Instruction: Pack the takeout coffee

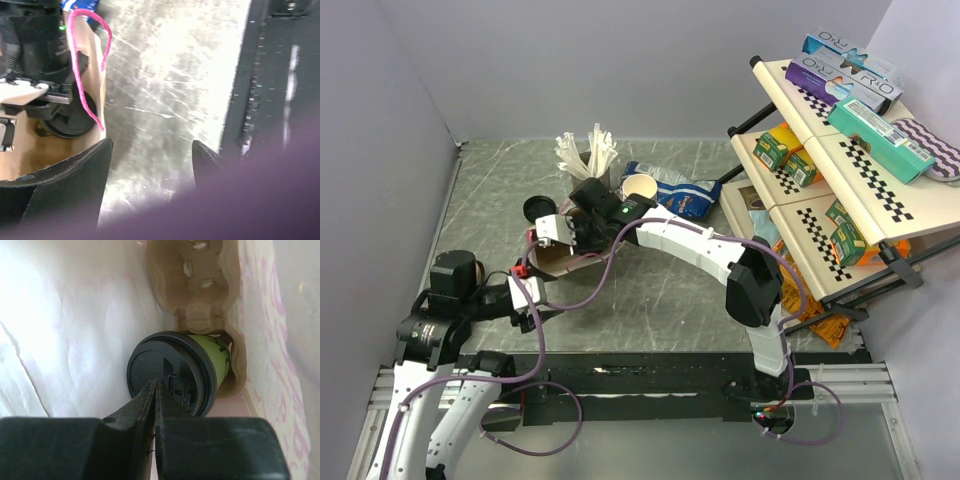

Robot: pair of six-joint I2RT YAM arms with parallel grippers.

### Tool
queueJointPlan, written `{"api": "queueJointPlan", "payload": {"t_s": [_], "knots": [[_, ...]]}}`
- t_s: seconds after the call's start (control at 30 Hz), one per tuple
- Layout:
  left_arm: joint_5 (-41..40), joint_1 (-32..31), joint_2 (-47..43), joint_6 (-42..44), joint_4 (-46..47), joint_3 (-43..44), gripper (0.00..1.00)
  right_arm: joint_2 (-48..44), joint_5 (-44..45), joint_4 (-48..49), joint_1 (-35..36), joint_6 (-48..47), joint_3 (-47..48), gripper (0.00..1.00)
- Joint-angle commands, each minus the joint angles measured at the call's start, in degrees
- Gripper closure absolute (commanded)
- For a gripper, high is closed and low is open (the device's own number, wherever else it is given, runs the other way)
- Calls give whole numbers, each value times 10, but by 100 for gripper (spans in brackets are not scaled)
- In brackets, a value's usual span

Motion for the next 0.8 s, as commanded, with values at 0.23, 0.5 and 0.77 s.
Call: {"api": "queueJointPlan", "payload": {"t_s": [0.23, 0.5, 0.77], "knots": [[-96, -11, 54, 51, 137, -34, 33, 17, -1, -20, 4, 46, 60, 93], [-159, -57, 115, 53, 169, -48, 53, 26, -3, -30, 4, 46, 74, 93], [-217, -113, 163, 37, 191, -44, 72, 22, -1, -30, 4, 48, 74, 93]]}}
